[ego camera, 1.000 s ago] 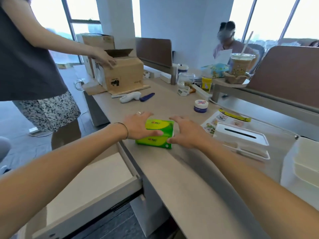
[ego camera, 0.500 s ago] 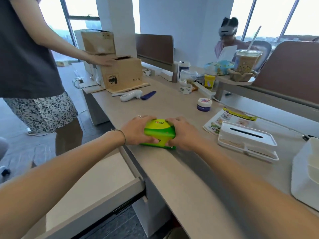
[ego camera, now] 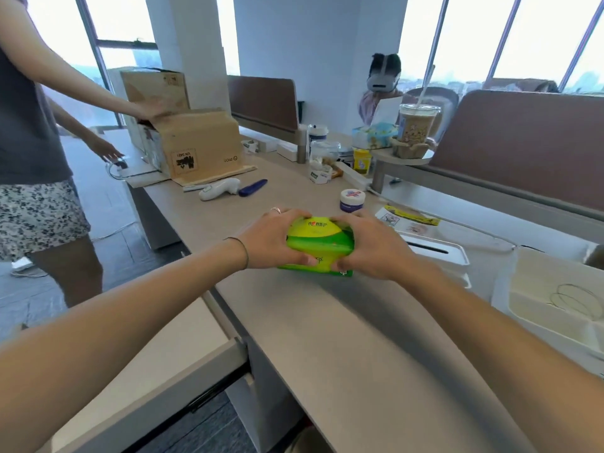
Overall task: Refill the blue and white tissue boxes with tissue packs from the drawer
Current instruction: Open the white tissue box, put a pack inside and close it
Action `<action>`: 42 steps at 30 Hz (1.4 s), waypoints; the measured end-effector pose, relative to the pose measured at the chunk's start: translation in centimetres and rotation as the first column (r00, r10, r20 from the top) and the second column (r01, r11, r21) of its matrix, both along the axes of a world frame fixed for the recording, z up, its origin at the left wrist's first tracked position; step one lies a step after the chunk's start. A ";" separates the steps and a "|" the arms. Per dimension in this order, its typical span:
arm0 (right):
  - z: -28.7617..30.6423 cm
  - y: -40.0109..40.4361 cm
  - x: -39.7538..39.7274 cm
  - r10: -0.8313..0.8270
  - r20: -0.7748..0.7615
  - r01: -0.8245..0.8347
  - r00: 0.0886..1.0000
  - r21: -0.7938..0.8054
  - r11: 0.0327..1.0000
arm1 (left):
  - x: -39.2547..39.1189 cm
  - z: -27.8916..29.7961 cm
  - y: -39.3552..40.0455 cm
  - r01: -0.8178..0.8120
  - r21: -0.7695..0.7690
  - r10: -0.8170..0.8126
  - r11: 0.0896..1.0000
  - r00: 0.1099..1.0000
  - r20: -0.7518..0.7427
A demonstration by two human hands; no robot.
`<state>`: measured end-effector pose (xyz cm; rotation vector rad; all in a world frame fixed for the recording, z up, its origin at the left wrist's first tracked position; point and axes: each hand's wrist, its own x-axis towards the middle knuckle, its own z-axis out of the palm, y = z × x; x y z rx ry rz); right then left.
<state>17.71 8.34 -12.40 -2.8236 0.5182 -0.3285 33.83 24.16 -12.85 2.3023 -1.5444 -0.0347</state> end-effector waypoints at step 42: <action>2.2 -15.8 -31.7 -0.485 -0.016 0.485 0.874 -0.007 0.874 | -25.6 1.6 -26.3 0.459 0.030 -0.458 0.888 0.877 0.146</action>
